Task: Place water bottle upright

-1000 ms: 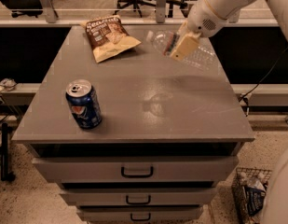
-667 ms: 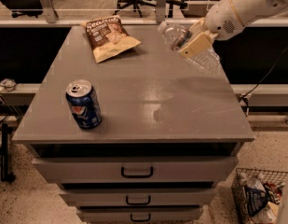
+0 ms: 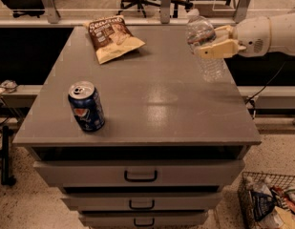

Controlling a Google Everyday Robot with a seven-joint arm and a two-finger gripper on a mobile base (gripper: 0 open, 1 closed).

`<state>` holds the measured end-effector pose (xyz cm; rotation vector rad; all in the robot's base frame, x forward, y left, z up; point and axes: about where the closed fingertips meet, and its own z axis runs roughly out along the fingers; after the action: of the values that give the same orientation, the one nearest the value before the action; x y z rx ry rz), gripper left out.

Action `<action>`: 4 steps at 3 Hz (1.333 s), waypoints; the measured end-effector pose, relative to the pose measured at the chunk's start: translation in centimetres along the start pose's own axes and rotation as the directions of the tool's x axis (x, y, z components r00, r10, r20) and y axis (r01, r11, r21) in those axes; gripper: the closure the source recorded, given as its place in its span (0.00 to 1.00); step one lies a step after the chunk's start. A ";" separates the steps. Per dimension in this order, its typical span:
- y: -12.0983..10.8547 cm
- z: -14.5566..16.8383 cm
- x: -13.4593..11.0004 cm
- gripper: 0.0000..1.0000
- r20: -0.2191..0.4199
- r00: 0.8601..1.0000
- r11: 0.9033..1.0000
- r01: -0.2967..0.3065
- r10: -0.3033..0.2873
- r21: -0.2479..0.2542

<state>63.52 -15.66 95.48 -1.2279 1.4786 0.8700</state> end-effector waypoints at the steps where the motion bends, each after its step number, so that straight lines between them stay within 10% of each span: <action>1: 0.5 -1.2 0.0 1.00 0.152 0.988 1.000 -0.001 0.000 0.006; 3: 1.5 -2.3 1.4 1.00 0.352 0.936 1.000 0.007 -0.011 0.013; 4: 1.9 -2.5 1.8 0.80 0.400 0.916 0.999 0.037 -0.038 0.010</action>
Offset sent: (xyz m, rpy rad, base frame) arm -0.0277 -0.0335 -0.0101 0.4018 -0.1131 -0.0005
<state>61.10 -18.00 94.27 -0.9984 1.1213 1.0242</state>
